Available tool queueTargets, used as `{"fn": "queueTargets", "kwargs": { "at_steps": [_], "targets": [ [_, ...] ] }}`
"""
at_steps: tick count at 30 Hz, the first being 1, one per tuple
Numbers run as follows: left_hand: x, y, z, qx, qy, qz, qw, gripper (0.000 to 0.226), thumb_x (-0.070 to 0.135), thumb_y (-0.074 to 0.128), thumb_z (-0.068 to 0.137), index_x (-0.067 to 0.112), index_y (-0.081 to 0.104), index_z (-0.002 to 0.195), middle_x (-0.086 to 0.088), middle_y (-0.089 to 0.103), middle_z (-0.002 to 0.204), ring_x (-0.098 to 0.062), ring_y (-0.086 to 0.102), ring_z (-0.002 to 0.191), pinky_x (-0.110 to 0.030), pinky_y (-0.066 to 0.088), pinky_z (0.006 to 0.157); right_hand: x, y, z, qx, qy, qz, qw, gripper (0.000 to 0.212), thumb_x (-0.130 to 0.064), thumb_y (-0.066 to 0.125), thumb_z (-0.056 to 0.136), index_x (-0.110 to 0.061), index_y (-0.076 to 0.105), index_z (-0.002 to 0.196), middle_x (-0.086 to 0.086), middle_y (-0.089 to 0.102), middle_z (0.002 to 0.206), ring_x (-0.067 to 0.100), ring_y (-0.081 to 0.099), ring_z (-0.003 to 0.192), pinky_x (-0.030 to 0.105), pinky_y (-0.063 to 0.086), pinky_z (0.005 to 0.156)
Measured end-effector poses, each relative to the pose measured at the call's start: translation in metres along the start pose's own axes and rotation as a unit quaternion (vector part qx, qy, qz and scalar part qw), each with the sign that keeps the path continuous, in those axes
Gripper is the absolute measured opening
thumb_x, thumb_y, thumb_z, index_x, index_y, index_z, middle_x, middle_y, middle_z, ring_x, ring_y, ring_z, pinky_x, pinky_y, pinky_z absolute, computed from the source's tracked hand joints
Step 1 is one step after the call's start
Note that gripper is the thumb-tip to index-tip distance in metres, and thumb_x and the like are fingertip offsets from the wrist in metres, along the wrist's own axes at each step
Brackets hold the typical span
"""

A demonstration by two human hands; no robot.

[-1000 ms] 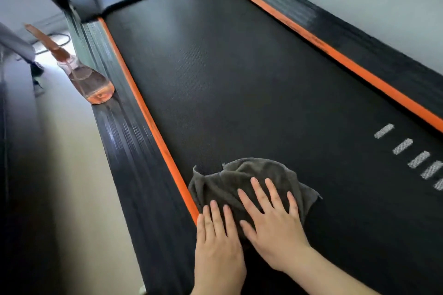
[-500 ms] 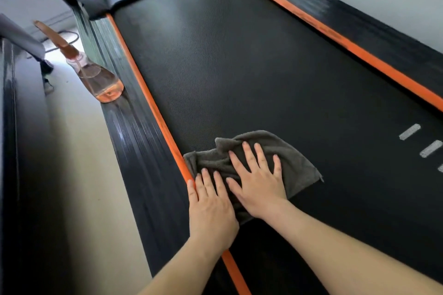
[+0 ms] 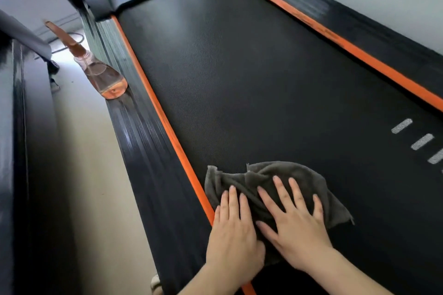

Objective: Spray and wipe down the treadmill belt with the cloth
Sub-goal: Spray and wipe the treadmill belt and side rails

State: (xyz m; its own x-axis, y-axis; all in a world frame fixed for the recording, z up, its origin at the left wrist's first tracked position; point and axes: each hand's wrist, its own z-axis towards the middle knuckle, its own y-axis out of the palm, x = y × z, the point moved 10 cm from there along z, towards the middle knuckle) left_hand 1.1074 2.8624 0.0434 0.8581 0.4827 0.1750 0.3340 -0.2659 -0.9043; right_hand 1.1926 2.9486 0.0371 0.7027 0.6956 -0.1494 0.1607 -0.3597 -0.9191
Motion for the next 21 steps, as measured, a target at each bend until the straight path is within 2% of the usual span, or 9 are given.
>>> {"fn": "queueTargets", "kwargs": {
  "at_steps": [3,5,7,9,12,15,16,19,21],
  "targets": [
    [-0.002,-0.004,0.02,-0.035,-0.01,0.021,0.999,0.085,0.037,0.015,0.081,-0.004,0.004,0.155,-0.025,-0.001,0.163,-0.038,-0.006,0.151,-0.049,0.01,0.123,-0.016,-0.012,0.041,0.0,-0.005,0.02,1.0,0.082,-0.072,-0.008,0.076,-0.044,-0.012,0.152,-0.002,-0.014,0.166,0.026,-0.011,0.153,0.061,0.001,0.117],
    [0.001,-0.007,0.022,-0.021,-0.036,0.012,0.999,0.08,0.034,0.032,0.091,-0.004,0.004,0.155,-0.024,-0.001,0.163,-0.039,-0.002,0.151,-0.049,0.01,0.123,-0.024,-0.015,0.057,0.006,-0.007,0.022,1.0,0.079,-0.069,-0.014,0.076,-0.04,-0.02,0.149,0.0,-0.02,0.165,0.024,-0.017,0.152,0.057,-0.007,0.118],
    [0.003,-0.007,0.011,-0.003,-0.051,-0.009,0.999,0.09,0.031,0.064,0.077,-0.006,0.028,0.15,-0.027,0.025,0.157,-0.042,0.025,0.146,-0.05,0.031,0.114,-0.025,-0.015,0.055,0.013,-0.011,0.01,1.0,0.072,-0.067,0.001,0.087,-0.038,-0.002,0.154,0.004,0.002,0.167,0.025,0.001,0.153,0.057,0.004,0.117],
    [0.012,0.005,-0.008,-0.025,-0.038,-0.012,0.999,0.097,0.031,0.074,0.064,-0.006,0.038,0.146,-0.029,0.035,0.151,-0.045,0.036,0.14,-0.052,0.038,0.108,-0.02,-0.009,0.036,0.009,-0.02,0.0,1.0,0.067,-0.063,0.02,0.093,-0.036,0.022,0.155,0.004,0.023,0.164,0.026,0.02,0.15,0.058,0.019,0.113],
    [0.044,0.019,-0.038,-0.086,0.053,0.073,0.992,0.081,0.028,0.045,0.087,-0.009,0.013,0.152,-0.031,0.004,0.159,-0.052,0.006,0.147,-0.059,0.01,0.12,0.004,0.006,-0.011,0.015,-0.007,-0.015,1.0,0.064,-0.062,0.028,0.093,-0.038,0.033,0.153,0.001,0.03,0.161,0.027,0.029,0.147,0.058,0.029,0.108],
    [0.065,0.014,-0.043,-0.078,0.085,0.073,0.991,0.068,0.03,0.033,0.077,-0.008,0.062,0.124,-0.025,0.061,0.13,-0.045,0.054,0.125,-0.054,0.048,0.102,0.024,0.025,-0.062,0.01,0.006,-0.033,0.999,0.063,-0.066,0.023,0.095,-0.043,0.03,0.153,-0.003,0.028,0.162,0.024,0.021,0.148,0.06,0.031,0.107],
    [0.065,0.012,-0.043,-0.065,0.088,0.054,0.993,0.07,0.033,0.03,0.076,-0.006,0.063,0.123,-0.023,0.063,0.127,-0.042,0.057,0.123,-0.051,0.05,0.1,0.029,0.029,-0.075,0.0,0.014,-0.035,0.999,0.063,-0.067,0.02,0.096,-0.043,0.031,0.153,-0.003,0.029,0.161,0.023,0.022,0.147,0.06,0.031,0.107],
    [0.051,0.018,-0.026,-0.041,0.09,0.076,0.992,0.08,0.036,0.008,0.086,-0.007,0.02,0.152,-0.03,0.019,0.158,-0.045,0.016,0.147,-0.054,0.022,0.119,0.033,0.024,-0.068,-0.01,0.031,-0.015,0.999,0.062,-0.067,0.014,0.097,-0.044,0.03,0.152,-0.003,0.032,0.16,0.022,0.024,0.147,0.06,0.034,0.106],
    [0.039,0.026,-0.016,-0.033,0.088,0.113,0.989,0.074,0.033,0.006,0.091,-0.008,0.004,0.153,-0.031,0.002,0.16,-0.044,0.002,0.149,-0.053,0.015,0.12,0.019,0.01,-0.037,0.008,0.015,0.004,1.0,0.061,-0.065,0.016,0.097,-0.042,0.021,0.154,0.0,0.03,0.161,0.024,0.023,0.149,0.061,0.029,0.109]
  ]
}}
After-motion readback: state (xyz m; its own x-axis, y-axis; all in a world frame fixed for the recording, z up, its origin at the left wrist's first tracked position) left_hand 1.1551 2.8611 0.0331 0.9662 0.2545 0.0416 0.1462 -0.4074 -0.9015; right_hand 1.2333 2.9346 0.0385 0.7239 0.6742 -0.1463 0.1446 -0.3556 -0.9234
